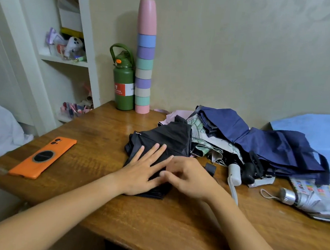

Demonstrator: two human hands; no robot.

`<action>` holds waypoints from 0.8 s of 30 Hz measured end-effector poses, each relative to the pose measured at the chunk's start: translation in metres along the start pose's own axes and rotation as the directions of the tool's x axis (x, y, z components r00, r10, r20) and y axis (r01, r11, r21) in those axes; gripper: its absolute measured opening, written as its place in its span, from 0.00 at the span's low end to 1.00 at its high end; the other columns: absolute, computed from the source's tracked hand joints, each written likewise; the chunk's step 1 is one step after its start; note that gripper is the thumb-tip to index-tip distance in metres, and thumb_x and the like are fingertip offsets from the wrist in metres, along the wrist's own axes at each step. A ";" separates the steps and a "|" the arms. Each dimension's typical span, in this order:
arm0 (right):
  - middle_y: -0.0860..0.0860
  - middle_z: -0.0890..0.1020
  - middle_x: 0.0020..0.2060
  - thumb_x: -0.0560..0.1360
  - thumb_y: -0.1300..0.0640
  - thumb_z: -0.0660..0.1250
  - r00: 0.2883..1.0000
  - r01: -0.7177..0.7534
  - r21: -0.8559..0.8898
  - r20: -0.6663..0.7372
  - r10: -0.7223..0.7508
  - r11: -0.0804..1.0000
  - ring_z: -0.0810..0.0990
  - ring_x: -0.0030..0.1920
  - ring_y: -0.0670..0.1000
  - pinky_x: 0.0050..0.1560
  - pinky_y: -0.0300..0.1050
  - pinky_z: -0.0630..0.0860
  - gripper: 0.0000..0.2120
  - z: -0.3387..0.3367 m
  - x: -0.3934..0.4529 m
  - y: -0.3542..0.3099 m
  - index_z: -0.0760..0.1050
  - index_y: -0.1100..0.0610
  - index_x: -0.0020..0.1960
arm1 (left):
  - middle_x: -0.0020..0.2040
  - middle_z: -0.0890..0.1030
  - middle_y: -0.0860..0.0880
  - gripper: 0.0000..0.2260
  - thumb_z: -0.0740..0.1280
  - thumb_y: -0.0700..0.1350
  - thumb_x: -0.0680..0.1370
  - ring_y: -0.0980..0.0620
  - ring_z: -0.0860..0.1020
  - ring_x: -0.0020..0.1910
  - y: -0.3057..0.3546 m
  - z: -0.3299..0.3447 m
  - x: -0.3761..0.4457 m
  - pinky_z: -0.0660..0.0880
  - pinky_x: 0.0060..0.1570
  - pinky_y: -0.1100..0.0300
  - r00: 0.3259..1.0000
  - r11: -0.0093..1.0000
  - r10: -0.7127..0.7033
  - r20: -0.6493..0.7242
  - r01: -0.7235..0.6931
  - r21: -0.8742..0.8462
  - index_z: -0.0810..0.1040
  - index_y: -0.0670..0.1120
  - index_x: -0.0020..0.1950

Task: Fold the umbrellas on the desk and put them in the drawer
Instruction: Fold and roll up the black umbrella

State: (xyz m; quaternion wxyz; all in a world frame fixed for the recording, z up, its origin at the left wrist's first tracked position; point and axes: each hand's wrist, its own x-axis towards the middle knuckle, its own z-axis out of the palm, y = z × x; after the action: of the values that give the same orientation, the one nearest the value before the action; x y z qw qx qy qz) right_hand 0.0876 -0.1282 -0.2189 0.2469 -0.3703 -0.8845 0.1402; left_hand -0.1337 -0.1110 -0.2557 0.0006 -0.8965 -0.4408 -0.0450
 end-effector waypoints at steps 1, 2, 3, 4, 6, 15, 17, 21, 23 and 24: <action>0.43 0.79 0.45 0.81 0.46 0.64 0.990 -0.049 -0.041 -0.135 0.044 0.998 0.78 0.46 0.43 0.50 0.45 0.77 0.11 -0.001 0.002 0.002 0.83 0.49 0.49 | 0.81 0.28 0.56 0.31 0.49 0.67 0.84 0.56 0.26 0.78 0.000 -0.001 0.000 0.35 0.79 0.41 1.000 1.000 0.004 0.005 -0.004 -0.009 0.38 0.63 0.82; 0.43 0.78 0.46 0.80 0.47 0.65 0.958 -0.128 -0.068 -0.268 0.106 0.989 0.77 0.48 0.43 0.51 0.46 0.77 0.08 -0.002 0.005 0.005 0.81 0.48 0.52 | 0.81 0.28 0.56 0.32 0.49 0.68 0.83 0.56 0.26 0.78 0.000 -0.001 0.000 0.34 0.79 0.42 1.000 1.000 0.008 0.007 -0.007 -0.009 0.37 0.64 0.82; 0.43 0.77 0.49 0.80 0.48 0.65 0.915 -0.224 -0.076 -0.359 0.183 0.972 0.76 0.51 0.44 0.53 0.48 0.77 0.07 -0.002 0.007 0.011 0.80 0.48 0.54 | 0.81 0.28 0.56 0.33 0.49 0.69 0.83 0.56 0.26 0.78 0.000 -0.001 0.000 0.34 0.79 0.42 1.000 1.000 0.009 0.006 -0.009 -0.006 0.36 0.64 0.82; 0.45 0.77 0.53 0.80 0.49 0.66 0.880 -0.320 -0.072 -0.392 0.269 0.945 0.76 0.55 0.46 0.57 0.49 0.77 0.10 -0.002 0.010 0.016 0.78 0.49 0.59 | 0.81 0.28 0.56 0.33 0.49 0.70 0.82 0.56 0.26 0.78 0.000 0.000 -0.001 0.34 0.79 0.42 1.000 1.000 0.008 0.002 -0.008 -0.004 0.36 0.64 0.82; 0.51 0.77 0.63 0.80 0.48 0.67 0.850 -0.457 -0.044 -0.316 0.422 0.888 0.75 0.63 0.52 0.63 0.52 0.75 0.21 0.000 0.016 0.026 0.71 0.52 0.70 | 0.81 0.28 0.56 0.34 0.49 0.71 0.82 0.56 0.26 0.78 -0.001 0.001 0.000 0.33 0.79 0.42 1.000 1.000 0.006 -0.001 -0.006 -0.001 0.35 0.64 0.82; 0.46 0.79 0.61 0.78 0.52 0.73 0.785 -0.251 0.525 -0.382 0.488 0.814 0.81 0.56 0.42 0.60 0.42 0.78 0.22 0.000 0.029 0.009 0.68 0.51 0.68 | 0.80 0.27 0.56 0.34 0.49 0.71 0.82 0.56 0.25 0.77 -0.001 0.001 0.000 0.31 0.78 0.45 1.000 0.999 0.005 0.016 -0.005 -0.046 0.35 0.65 0.81; 0.47 0.80 0.56 0.76 0.51 0.76 0.772 -0.229 0.572 -0.386 0.504 0.788 0.83 0.46 0.44 0.51 0.41 0.81 0.25 0.006 0.030 0.002 0.65 0.52 0.65 | 0.80 0.27 0.56 0.34 0.49 0.71 0.82 0.55 0.25 0.77 -0.001 0.001 0.001 0.30 0.77 0.47 1.000 0.999 0.010 0.018 -0.009 -0.046 0.35 0.64 0.81; 0.43 0.82 0.47 0.71 0.49 0.79 0.805 -0.309 0.363 -0.393 0.445 0.879 0.81 0.39 0.43 0.47 0.40 0.77 0.34 0.032 0.032 -0.003 0.62 0.52 0.68 | 0.85 0.42 0.52 0.35 0.48 0.72 0.81 0.52 0.33 0.82 -0.002 0.001 0.003 0.33 0.79 0.45 0.999 0.999 -0.023 0.039 0.024 -0.036 0.43 0.60 0.84; 0.40 0.82 0.45 0.71 0.48 0.78 0.827 -0.326 0.188 -0.417 0.376 0.927 0.79 0.39 0.41 0.55 0.46 0.75 0.33 0.041 0.034 0.002 0.65 0.50 0.70 | 0.85 0.48 0.52 0.35 0.48 0.72 0.81 0.52 0.39 0.83 -0.002 0.001 0.003 0.35 0.80 0.45 0.999 0.998 -0.032 0.031 0.033 -0.051 0.44 0.60 0.84; 0.40 0.81 0.46 0.73 0.48 0.76 0.835 -0.332 0.084 -0.438 0.335 0.939 0.79 0.42 0.41 0.60 0.48 0.72 0.28 0.042 0.035 0.004 0.69 0.49 0.69 | 0.85 0.48 0.53 0.35 0.48 0.72 0.81 0.51 0.39 0.83 -0.001 0.001 0.003 0.36 0.80 0.45 0.999 0.998 -0.031 0.026 0.032 -0.052 0.44 0.60 0.84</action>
State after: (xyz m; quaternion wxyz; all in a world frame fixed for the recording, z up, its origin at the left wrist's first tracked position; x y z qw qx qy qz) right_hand 0.0457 -0.1031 -0.2444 0.4154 -0.5402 -0.7257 0.0944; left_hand -0.1329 -0.1074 -0.2562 -0.0290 -0.8896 -0.4535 -0.0451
